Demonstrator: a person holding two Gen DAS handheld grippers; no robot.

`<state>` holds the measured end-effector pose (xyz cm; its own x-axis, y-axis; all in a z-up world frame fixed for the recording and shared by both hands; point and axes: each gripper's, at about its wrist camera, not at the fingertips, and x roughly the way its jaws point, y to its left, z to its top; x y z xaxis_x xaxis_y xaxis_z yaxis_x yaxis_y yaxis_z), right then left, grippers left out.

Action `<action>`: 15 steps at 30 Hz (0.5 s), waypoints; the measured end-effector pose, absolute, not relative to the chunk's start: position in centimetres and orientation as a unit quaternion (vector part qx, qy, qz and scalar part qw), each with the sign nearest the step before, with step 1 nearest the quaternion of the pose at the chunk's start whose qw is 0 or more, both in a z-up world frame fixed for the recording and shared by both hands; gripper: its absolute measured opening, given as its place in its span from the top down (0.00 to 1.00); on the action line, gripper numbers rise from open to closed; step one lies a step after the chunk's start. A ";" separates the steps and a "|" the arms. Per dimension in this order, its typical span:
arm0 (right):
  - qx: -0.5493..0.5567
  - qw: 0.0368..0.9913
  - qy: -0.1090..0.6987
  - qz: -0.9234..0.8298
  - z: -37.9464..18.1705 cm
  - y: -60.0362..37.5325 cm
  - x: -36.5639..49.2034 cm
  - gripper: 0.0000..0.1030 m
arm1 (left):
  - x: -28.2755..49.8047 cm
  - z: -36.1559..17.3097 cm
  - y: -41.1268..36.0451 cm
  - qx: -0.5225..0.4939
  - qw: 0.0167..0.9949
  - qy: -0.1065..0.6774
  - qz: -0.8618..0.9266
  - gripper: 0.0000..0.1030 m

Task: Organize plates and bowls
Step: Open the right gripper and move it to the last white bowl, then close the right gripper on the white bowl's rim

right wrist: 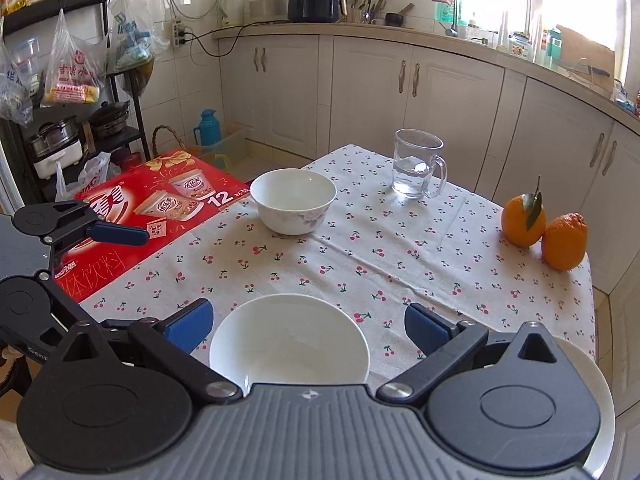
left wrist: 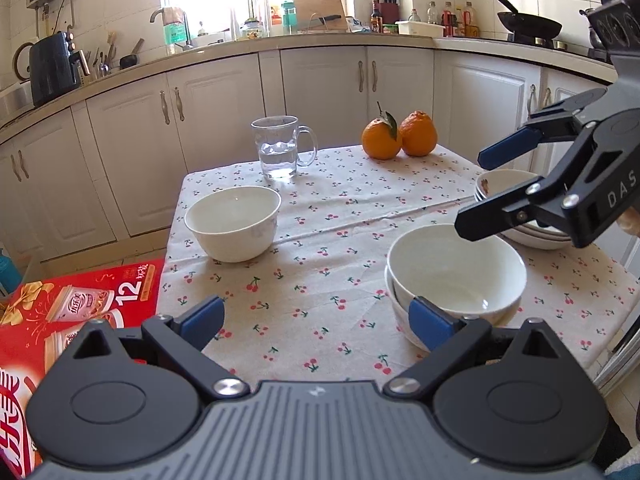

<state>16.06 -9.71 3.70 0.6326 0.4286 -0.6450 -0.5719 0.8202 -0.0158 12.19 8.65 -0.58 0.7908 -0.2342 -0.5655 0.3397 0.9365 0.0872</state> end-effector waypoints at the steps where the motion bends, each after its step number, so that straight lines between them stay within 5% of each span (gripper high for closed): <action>1: -0.115 0.895 0.327 0.280 3.7 -9.3 16.7 0.00 | 12.8 -0.6 8.8 0.093 0.943 0.283 -0.151 0.04; 15: -0.136 0.872 0.342 0.322 3.9 -4.7 26.5 0.00 | 20.9 -2.7 10.7 0.089 0.956 0.258 -0.102 0.04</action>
<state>26.52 -4.71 3.89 0.5586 0.4686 -0.6844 -0.6547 0.7557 -0.0169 20.93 10.69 -2.70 0.8456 -0.1497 -0.5124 0.2420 0.9630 0.1181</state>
